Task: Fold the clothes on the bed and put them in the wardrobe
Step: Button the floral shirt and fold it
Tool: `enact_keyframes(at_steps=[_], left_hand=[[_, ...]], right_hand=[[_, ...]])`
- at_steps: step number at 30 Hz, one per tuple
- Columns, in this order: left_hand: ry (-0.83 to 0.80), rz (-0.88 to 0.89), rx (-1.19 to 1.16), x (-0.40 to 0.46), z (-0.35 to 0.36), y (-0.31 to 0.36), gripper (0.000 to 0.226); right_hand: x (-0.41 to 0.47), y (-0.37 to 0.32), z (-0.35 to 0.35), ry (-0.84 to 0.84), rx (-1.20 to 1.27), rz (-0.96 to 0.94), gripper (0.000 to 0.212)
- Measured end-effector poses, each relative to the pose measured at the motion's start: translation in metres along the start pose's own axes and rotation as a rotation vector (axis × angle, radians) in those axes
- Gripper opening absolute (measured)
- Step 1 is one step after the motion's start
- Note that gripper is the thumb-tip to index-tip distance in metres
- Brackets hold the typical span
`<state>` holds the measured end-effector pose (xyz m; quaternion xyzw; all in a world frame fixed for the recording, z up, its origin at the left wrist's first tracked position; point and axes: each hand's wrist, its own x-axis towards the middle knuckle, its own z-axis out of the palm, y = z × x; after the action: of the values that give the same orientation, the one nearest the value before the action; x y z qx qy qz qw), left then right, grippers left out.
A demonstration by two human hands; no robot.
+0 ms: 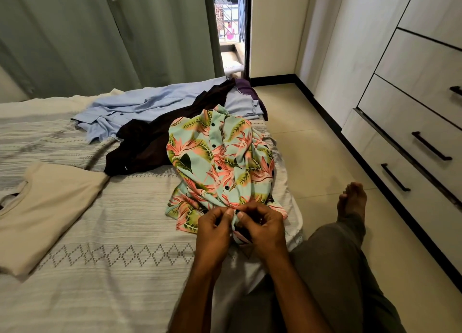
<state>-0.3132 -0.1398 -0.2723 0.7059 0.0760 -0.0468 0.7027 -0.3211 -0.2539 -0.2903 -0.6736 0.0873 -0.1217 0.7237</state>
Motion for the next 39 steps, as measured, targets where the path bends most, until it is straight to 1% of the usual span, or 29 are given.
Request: enact_keyframes(at_steps=[2,5,9,12,14,16,19,21,23,25,27,29,31,33,36,37,39], left_hand=[[-0.001,0.020,0.017,0.001,-0.001,-0.004,0.023],[0.042,0.052,0.070,0.002,0.002,-0.004,0.020],[0.041,0.085,0.079,0.001,0.009,-0.002,0.015],[0.041,0.084,0.068,0.004,0.011,-0.001,0.015],[0.087,0.072,0.019,0.006,0.012,0.003,0.016],[0.119,0.062,-0.038,0.012,0.012,0.010,0.017],[0.156,0.056,-0.053,0.020,0.009,0.011,0.019],[0.106,0.072,-0.082,0.024,0.005,0.009,0.021],[-0.016,0.107,-0.083,0.024,0.002,0.007,0.022],[-0.095,0.167,0.046,0.024,-0.001,-0.004,0.022],[-0.099,0.240,0.280,0.026,-0.008,-0.021,0.023],[-0.090,0.325,0.539,0.030,-0.016,-0.040,0.027],[-0.081,0.417,0.716,0.033,-0.024,-0.050,0.026],[-0.072,0.471,0.804,0.040,-0.032,-0.052,0.022],[-0.075,0.465,0.903,0.052,-0.047,-0.045,0.022],[-0.074,0.456,0.888,0.055,-0.052,-0.040,0.023],[-0.100,0.406,0.729,0.058,-0.063,-0.025,0.016]], right_hand=[[0.002,0.001,0.000,-0.024,-0.010,0.009,0.026],[0.003,0.002,0.000,-0.037,-0.003,0.018,0.029],[0.001,-0.001,0.002,0.015,0.087,0.081,0.020],[0.000,-0.002,-0.001,0.070,0.031,0.009,0.017],[-0.002,-0.002,-0.002,0.033,0.000,-0.054,0.018],[-0.003,-0.001,0.000,-0.018,-0.077,-0.103,0.023],[-0.002,0.002,0.005,0.008,-0.242,-0.178,0.030],[0.001,0.004,0.006,0.057,-0.260,-0.161,0.025],[0.004,0.007,0.004,0.104,-0.226,-0.113,0.018],[0.005,0.009,0.002,0.144,-0.156,-0.077,0.013],[0.005,0.010,0.000,0.230,-0.134,-0.062,0.011],[0.005,0.008,-0.002,0.326,-0.130,-0.066,0.017],[0.006,0.005,-0.004,0.373,-0.108,-0.061,0.021],[0.006,0.004,-0.006,0.390,-0.114,-0.052,0.019],[0.008,0.005,-0.009,0.404,-0.113,-0.013,0.007],[0.009,0.005,-0.011,0.404,-0.109,-0.002,0.007],[0.011,0.006,-0.016,0.359,-0.093,0.022,0.014]])
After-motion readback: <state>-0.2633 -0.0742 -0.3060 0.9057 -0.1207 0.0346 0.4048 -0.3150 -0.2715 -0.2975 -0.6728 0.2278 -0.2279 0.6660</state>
